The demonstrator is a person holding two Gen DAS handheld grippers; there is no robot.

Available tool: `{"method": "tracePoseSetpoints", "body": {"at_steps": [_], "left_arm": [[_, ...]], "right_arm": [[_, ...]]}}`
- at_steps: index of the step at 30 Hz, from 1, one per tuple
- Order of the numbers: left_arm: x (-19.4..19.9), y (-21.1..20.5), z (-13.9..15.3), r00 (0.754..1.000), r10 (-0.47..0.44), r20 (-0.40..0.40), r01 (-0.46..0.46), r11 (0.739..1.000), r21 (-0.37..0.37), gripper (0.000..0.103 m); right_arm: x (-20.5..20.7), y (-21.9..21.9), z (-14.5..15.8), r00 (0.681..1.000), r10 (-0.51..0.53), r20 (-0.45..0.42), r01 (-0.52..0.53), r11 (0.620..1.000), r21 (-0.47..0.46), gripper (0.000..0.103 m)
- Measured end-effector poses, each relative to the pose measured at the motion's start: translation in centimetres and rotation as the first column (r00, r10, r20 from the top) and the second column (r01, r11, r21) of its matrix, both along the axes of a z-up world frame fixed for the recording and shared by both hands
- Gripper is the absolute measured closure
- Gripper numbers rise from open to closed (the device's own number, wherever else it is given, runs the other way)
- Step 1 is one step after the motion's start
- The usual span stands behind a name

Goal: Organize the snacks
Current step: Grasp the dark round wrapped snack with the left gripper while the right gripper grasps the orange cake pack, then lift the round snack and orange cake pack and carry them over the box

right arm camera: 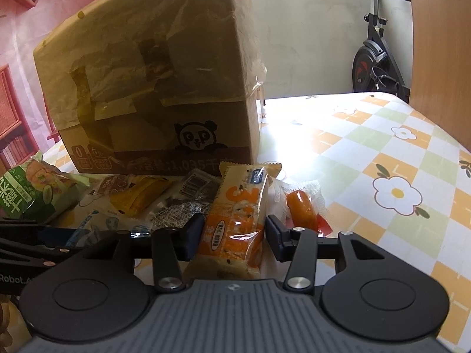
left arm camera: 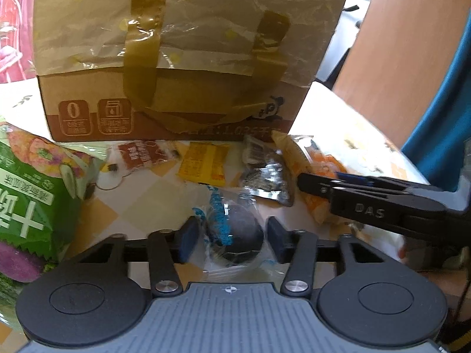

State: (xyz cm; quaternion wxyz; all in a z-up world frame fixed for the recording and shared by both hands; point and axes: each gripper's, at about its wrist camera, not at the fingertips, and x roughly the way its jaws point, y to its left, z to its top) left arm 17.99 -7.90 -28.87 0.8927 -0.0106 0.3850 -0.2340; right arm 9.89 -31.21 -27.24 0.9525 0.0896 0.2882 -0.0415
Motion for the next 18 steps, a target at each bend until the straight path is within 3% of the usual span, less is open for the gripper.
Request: {"method": "tracePoseSetpoints", "body": {"at_steps": [18], "left_arm": [[-1.5, 0.6, 1.8, 0.998, 0.0, 0.068, 0.001, 1.0, -0.006, 0.057]], "right_arm": [[-0.2, -0.1, 0.0, 1.0, -0.012, 0.007, 0.012, 1.0, 0.002, 0.059]]}}
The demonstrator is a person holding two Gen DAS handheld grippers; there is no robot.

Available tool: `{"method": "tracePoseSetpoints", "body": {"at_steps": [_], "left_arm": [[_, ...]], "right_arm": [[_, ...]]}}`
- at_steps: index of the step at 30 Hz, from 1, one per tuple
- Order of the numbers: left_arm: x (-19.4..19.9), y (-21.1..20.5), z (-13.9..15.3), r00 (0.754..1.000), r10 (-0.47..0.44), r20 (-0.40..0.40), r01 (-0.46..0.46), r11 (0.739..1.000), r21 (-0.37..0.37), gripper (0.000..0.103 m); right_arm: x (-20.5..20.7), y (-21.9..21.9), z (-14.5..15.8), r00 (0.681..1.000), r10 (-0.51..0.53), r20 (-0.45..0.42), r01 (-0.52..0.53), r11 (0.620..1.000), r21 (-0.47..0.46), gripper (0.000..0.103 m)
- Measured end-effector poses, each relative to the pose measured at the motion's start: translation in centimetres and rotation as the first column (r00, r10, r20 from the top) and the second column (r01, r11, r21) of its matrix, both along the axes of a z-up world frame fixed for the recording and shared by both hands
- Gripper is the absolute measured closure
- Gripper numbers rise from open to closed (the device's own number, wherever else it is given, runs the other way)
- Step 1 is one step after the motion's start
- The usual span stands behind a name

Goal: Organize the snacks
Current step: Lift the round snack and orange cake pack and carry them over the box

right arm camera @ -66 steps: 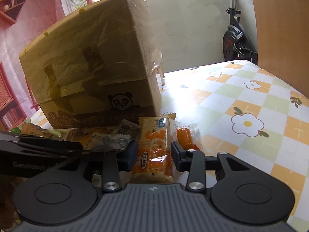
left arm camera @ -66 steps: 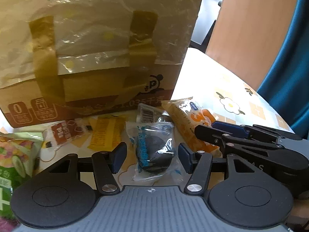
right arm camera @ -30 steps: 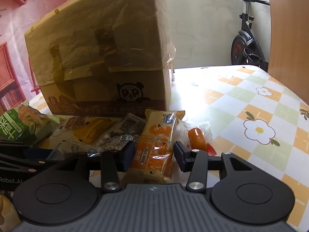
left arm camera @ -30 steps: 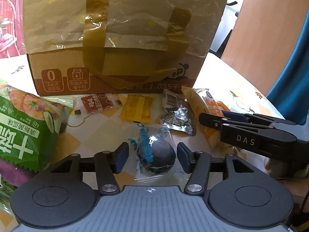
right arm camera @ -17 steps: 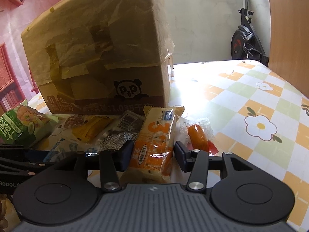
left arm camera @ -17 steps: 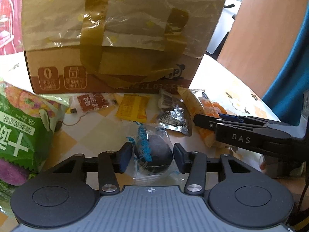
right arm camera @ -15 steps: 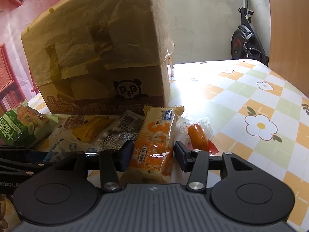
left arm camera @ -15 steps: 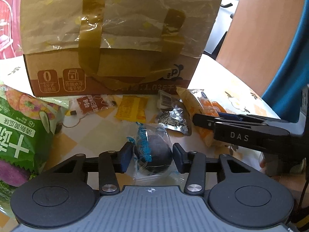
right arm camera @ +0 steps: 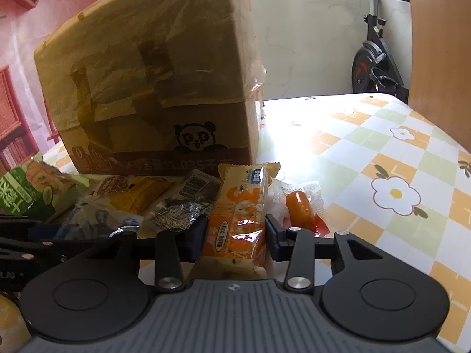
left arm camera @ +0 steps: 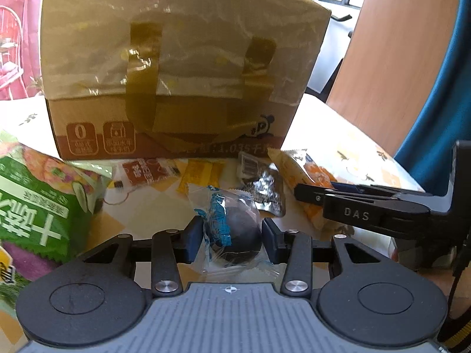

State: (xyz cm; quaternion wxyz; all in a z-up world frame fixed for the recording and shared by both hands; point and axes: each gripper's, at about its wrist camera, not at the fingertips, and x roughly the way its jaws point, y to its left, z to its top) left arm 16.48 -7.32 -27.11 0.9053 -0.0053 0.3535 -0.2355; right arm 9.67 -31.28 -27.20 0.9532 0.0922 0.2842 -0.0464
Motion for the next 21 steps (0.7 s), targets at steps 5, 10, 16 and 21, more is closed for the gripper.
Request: {"method": "tracePoseSetpoints", "body": {"at_steps": [5, 10, 16, 21], "left_arm": [[-0.5, 0.6, 1.8, 0.998, -0.005, 0.063, 0.006, 1.0, -0.016, 0.057], [-0.8, 1.4, 5.1, 0.991, -0.016, 0.135, 0.019, 1.0, -0.022, 0.057], [0.0, 4.0, 11.6, 0.968, 0.022, 0.248, 0.003, 0.995, -0.1, 0.057], [2.0, 5.8, 16.2, 0.948, 0.108, 0.3, -0.064, 0.986, -0.154, 0.057]], "right_arm": [[-1.7, -0.7, 1.2, 0.999, -0.027, 0.045, 0.024, 0.998, 0.06, 0.06], [-3.7, -0.5, 4.1, 0.991, -0.036, 0.128, 0.027, 0.997, 0.072, 0.06], [-4.3, 0.1, 10.4, 0.956, -0.007, 0.294, -0.007, 0.999, 0.047, 0.06], [-2.6, 0.5, 15.7, 0.918, 0.048, 0.393, -0.061, 0.998, 0.02, 0.06]]}}
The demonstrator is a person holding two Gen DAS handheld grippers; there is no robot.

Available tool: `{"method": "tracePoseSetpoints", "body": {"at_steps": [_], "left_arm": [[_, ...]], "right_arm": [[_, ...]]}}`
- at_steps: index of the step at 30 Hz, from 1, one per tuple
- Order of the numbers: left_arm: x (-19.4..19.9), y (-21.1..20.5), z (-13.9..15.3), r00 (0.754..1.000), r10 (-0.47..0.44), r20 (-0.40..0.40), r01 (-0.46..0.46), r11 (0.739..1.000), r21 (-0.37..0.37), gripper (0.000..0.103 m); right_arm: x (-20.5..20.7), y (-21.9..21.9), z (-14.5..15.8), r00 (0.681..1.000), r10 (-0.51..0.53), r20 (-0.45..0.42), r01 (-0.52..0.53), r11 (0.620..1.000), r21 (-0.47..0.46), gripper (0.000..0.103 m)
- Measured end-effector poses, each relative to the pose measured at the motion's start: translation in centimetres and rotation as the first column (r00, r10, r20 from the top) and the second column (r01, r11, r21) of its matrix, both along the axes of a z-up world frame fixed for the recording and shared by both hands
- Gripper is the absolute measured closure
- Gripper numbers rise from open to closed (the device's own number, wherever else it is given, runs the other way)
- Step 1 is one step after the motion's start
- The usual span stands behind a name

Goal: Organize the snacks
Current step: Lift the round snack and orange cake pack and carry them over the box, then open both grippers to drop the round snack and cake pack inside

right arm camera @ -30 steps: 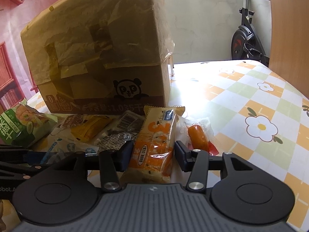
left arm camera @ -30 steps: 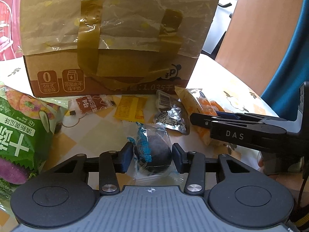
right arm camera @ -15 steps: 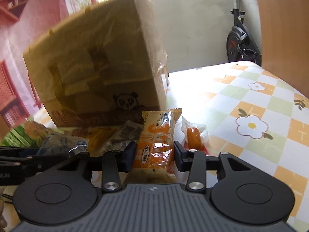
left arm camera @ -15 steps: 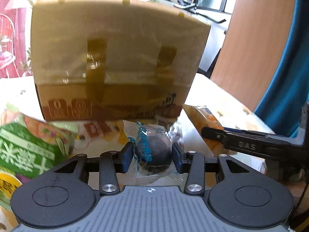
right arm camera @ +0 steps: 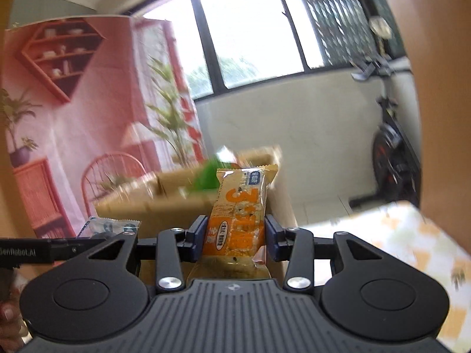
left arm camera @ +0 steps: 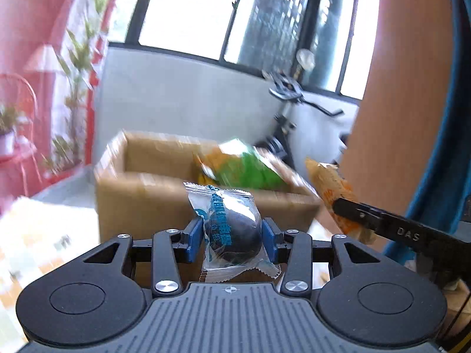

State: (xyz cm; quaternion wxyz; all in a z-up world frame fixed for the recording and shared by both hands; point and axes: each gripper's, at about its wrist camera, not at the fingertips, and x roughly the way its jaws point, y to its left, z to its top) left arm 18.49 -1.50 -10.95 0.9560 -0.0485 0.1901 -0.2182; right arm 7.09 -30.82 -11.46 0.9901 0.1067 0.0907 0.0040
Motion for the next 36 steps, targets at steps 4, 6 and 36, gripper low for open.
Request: {"method": "tracePoseSetpoints", "body": {"at_steps": [4, 6, 36], "left_arm": [[2.6, 0.4, 2.7, 0.997, 0.067, 0.034, -0.067, 0.998, 0.001, 0.057], [4.5, 0.4, 3.6, 0.996, 0.082, 0.019, -0.082, 0.997, -0.016, 0.057], [8.1, 1.9, 3.3, 0.989, 0.14, -0.045, -0.136, 0.988, 0.076, 0.047]], "right_arm": [[3.5, 1.1, 3.7, 0.997, 0.063, 0.041, -0.061, 0.996, -0.058, 0.06], [6.2, 1.8, 4.8, 0.995, 0.096, 0.029, -0.093, 0.992, -0.081, 0.06], [17.3, 7.8, 3.9, 0.984, 0.139, -0.108, -0.155, 0.976, -0.153, 0.043]]}}
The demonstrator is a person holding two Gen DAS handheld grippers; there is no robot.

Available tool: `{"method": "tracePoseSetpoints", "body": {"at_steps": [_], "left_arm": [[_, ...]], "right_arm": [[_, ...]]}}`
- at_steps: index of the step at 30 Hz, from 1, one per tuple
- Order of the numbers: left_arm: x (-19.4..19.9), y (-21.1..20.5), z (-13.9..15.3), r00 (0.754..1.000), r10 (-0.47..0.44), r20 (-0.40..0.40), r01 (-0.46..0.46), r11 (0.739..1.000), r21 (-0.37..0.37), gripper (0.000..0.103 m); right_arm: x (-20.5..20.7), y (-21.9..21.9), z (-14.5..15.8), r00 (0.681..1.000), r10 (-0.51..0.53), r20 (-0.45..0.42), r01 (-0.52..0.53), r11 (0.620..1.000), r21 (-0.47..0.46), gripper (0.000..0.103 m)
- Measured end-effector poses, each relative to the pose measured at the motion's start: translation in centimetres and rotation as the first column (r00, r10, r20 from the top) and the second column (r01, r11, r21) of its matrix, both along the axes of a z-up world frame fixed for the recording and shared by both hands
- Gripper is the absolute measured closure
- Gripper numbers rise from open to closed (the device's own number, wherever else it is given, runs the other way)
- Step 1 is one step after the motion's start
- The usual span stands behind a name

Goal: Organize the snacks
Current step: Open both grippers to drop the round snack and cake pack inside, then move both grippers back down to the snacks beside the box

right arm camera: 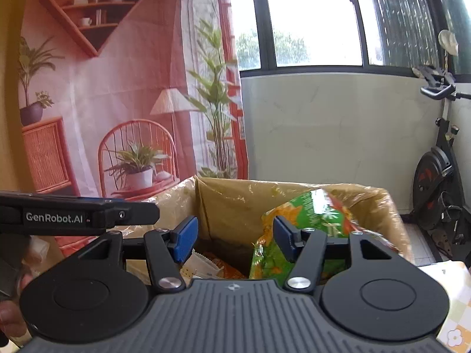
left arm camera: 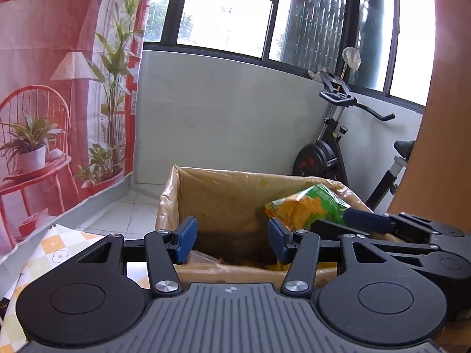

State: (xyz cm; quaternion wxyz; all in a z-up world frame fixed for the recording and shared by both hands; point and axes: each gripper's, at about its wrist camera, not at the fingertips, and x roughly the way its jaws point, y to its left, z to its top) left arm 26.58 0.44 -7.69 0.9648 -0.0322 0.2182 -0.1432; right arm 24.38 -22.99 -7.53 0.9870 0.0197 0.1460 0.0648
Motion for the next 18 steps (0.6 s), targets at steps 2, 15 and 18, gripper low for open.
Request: {"method": "tracePoseSetpoints", "body": {"at_steps": [2, 15, 18], "left_arm": [[-0.6, -0.3, 0.4, 1.0, 0.007, 0.0, -0.007, 1.0, 0.006, 0.047], [-5.3, -1.3, 1.2, 1.0, 0.019, -0.014, -0.019, 1.0, -0.017, 0.047], [-6.0, -1.8, 0.1, 1.0, 0.001, -0.018, -0.001, 0.999, -0.038, 0.047]], "right_arm": [[-1.3, -0.2, 0.1, 1.0, -0.003, 0.014, 0.003, 1.0, -0.01, 0.043], [-9.2, -4.4, -0.5, 0.994, -0.061, 0.089, 0.061, 0.998, -0.003, 0.043], [-10.4, -5.8, -1.5, 0.993, -0.086, 0.084, 0.085, 0.996, 0.006, 0.043]]}}
